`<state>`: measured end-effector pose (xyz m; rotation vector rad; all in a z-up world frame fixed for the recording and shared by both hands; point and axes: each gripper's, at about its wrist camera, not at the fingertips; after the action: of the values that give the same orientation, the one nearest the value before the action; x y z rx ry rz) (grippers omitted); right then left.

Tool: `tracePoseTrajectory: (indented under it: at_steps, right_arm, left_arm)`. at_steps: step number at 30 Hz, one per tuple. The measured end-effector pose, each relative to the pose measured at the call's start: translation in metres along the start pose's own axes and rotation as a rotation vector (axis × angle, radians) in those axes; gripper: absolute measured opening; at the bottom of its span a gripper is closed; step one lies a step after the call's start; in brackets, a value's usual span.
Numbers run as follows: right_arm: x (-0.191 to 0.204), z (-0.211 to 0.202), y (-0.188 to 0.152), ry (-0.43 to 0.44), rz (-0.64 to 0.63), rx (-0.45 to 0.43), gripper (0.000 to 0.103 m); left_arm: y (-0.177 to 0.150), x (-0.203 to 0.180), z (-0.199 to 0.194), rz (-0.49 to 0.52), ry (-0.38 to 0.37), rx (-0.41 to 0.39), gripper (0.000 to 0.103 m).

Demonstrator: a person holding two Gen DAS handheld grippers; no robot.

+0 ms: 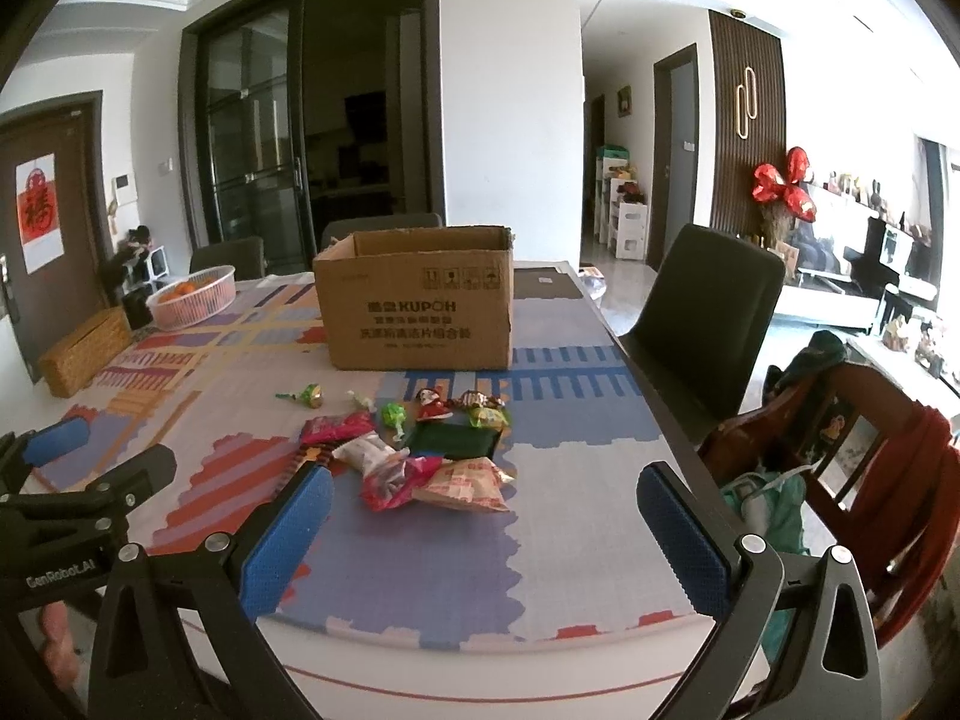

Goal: Organize snacks

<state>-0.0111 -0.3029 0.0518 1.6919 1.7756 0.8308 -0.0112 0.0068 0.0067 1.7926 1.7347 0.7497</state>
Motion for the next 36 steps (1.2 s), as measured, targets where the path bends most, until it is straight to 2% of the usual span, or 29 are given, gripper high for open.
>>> tracePoseTrajectory:
  at_steps: [36]
  right_arm:
    - [0.0023,-0.0012,-0.0019,-0.007,-0.009,-0.009,0.103]
  left_arm:
    - [-0.0024,0.0031,-0.0021,-0.006,-0.004,-0.001,0.103]
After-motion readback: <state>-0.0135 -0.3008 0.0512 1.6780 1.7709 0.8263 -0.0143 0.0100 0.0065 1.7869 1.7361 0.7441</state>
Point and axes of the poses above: each gripper's, at about its wrist camera, not at the fingertips, and z roughly the way its jaws point, x to its left, y to its top, and after that the axes turned 10 degrees about x, right-handed
